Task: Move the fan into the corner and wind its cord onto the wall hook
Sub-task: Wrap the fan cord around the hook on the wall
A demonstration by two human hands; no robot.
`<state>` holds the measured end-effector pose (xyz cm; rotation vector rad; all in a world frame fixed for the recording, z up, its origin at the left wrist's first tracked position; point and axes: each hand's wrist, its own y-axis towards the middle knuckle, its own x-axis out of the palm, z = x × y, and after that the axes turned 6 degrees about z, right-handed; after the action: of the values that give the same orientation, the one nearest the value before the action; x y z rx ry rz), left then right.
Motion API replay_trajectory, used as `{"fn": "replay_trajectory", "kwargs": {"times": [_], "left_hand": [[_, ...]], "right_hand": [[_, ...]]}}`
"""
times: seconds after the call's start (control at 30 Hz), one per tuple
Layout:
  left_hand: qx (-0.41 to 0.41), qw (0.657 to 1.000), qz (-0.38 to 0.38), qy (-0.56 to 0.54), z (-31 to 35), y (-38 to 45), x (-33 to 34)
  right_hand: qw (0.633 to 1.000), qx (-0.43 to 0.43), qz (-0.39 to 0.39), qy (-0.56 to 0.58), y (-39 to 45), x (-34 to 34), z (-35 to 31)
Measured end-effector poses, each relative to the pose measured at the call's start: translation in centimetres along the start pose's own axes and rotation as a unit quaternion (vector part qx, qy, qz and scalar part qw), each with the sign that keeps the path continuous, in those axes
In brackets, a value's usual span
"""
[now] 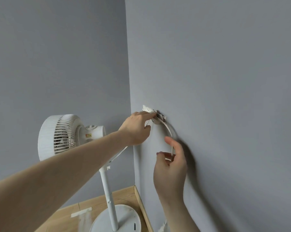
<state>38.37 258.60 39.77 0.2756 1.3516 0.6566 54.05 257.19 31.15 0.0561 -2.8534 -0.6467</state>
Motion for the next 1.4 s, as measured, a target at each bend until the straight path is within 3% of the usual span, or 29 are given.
{"fn": "replay_trajectory", "kwargs": {"times": [0.27,0.5,0.73,0.97,1.03,1.13,1.27,1.4], "left_hand": [[0.029,1.000,-0.006,0.004,-0.6,-0.6,1.5],[0.054,0.998,0.009,0.002,-0.7,-0.7,1.8],[0.090,0.992,0.076,-0.035,-2.0,-1.2,2.8],[0.113,0.988,0.094,-0.052,-3.1,-0.8,3.1],[0.087,0.986,0.113,-0.089,-3.7,-0.6,3.3],[-0.014,0.987,0.102,-0.120,-5.1,-0.4,4.3],[-0.149,0.977,-0.022,-0.153,-7.1,-0.2,6.1],[-0.215,0.953,-0.104,-0.187,-8.0,-0.1,7.6]], "right_hand": [[0.990,0.095,-0.076,-0.070,0.5,1.4,1.7],[0.963,0.247,-0.104,0.033,3.0,2.8,1.9],[0.961,0.254,-0.109,0.025,4.5,4.6,3.5],[0.947,0.288,-0.142,0.014,4.8,5.5,4.5],[0.945,0.290,-0.150,0.006,5.1,5.9,4.6],[0.944,0.292,-0.152,-0.002,5.4,6.6,4.7],[0.941,0.297,-0.159,-0.009,6.1,6.9,4.6],[0.938,0.303,-0.167,-0.014,7.3,7.4,5.1]]}}
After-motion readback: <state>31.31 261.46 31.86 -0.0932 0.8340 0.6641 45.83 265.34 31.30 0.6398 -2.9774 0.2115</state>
